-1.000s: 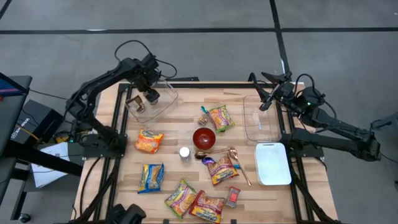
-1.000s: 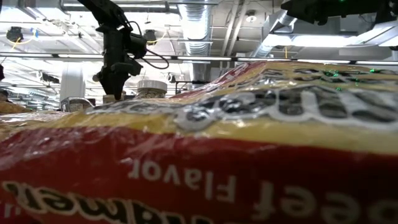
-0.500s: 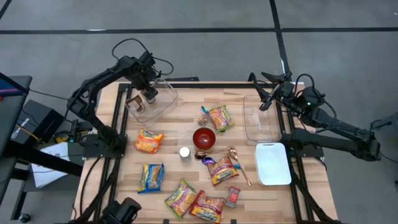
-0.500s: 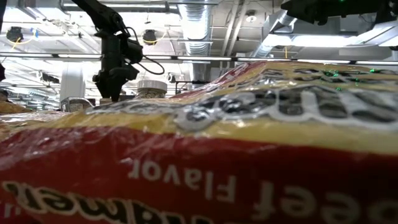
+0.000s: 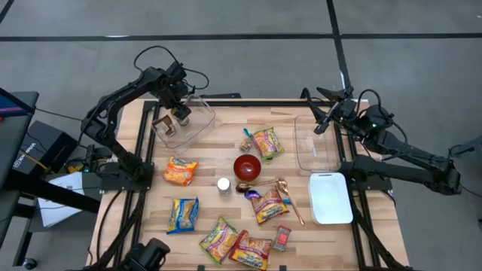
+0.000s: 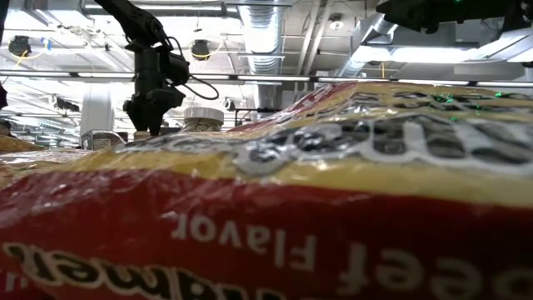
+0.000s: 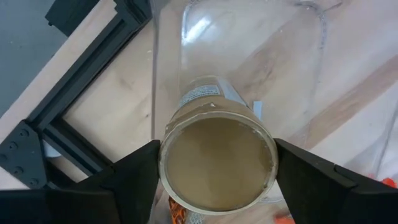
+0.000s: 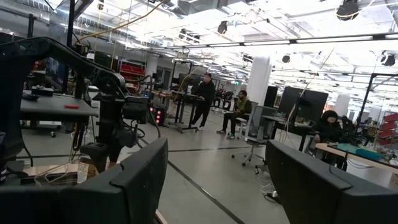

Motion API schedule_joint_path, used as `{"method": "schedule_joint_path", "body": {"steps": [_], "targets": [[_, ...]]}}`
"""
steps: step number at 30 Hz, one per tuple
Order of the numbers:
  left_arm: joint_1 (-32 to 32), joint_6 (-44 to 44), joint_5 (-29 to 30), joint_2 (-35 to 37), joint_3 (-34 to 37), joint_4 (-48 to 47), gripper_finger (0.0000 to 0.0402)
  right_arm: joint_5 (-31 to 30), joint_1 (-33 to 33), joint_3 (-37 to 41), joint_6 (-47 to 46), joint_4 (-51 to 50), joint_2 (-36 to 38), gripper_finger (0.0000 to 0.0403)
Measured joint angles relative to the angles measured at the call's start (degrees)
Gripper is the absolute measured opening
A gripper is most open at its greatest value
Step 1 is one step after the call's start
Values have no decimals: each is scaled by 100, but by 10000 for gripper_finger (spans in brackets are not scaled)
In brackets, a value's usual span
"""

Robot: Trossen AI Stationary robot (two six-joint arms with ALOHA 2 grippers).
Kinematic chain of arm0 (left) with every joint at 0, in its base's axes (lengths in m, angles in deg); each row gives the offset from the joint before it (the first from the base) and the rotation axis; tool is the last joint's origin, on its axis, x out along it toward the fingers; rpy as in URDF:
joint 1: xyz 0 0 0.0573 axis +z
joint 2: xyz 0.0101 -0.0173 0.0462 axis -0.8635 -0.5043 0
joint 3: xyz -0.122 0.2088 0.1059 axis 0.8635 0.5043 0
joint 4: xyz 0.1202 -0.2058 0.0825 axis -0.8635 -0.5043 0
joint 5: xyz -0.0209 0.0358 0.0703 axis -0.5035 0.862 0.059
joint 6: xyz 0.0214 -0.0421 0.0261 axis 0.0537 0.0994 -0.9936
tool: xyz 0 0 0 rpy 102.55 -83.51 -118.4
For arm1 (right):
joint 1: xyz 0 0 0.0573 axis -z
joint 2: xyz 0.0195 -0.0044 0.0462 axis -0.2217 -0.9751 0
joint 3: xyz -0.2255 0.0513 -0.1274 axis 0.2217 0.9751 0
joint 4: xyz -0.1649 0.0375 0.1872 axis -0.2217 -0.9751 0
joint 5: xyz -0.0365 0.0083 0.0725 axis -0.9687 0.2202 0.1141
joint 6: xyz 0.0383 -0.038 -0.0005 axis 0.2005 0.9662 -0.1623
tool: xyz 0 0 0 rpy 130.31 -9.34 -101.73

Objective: Pick & Place Food Item
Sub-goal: Put the gold seasoning bottle into the left transparent bin

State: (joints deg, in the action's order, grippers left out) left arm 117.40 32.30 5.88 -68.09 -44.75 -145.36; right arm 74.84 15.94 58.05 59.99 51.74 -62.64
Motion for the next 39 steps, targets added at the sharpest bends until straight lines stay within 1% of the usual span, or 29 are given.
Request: {"method": "schedule_joint_path", "body": {"steps": [2,25,33,39], "targets": [[-1,1,-86,0,0,-6,277,0,0,0,0,0,0,265],[-44,40,-83,4,7,-103,277,0,2,0,2,0,0,265],[-42,-26,-84,61,436,-23,279,0,2,0,2,0,0,265],[-44,-38,-78,61,463,53,280,0,2,0,2,4,0,265]]}}
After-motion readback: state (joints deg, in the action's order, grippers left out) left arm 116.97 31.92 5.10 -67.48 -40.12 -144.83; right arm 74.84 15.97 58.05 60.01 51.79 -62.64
